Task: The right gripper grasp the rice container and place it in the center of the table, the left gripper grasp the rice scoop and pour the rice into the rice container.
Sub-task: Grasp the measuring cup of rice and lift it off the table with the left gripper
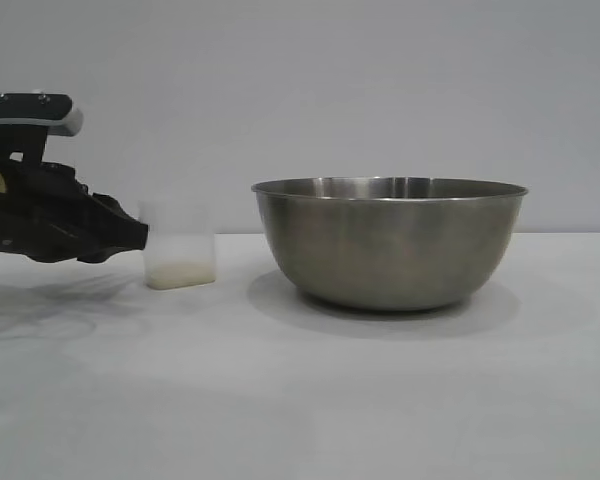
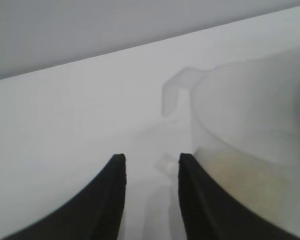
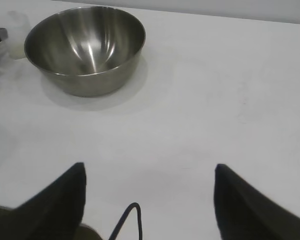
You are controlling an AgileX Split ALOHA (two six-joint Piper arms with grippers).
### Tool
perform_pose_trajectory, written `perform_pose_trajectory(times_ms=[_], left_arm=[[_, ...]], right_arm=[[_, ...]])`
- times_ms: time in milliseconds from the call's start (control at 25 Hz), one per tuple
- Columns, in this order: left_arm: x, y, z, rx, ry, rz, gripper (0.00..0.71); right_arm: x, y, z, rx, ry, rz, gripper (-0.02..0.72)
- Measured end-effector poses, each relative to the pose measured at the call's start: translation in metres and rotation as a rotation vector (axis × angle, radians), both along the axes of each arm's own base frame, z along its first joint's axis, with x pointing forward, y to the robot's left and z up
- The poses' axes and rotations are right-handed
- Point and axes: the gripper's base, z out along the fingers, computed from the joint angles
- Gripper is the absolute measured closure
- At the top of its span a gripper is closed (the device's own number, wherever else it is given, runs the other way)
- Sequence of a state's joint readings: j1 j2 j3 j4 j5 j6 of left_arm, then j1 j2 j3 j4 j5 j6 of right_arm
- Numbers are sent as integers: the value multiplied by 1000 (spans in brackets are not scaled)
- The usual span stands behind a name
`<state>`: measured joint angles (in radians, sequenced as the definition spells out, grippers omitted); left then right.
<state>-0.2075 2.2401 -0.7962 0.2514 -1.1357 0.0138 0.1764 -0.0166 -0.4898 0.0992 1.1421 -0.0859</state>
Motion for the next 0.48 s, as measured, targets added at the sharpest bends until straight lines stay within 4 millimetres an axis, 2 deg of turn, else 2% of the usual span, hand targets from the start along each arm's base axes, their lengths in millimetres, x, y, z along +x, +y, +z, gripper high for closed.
perform_pose_trajectory(times_ms=[200,240,480], left_arm=[[-4,-7,0,19,-4,-89,450],[-4,-7,0,19,-4,-89,450],[-2,-3,0,9,-2,-41,450]], right_arm=[[0,0,0,0,0,0,251],[0,0,0,0,0,0,293],[0,0,0,0,0,0,276]])
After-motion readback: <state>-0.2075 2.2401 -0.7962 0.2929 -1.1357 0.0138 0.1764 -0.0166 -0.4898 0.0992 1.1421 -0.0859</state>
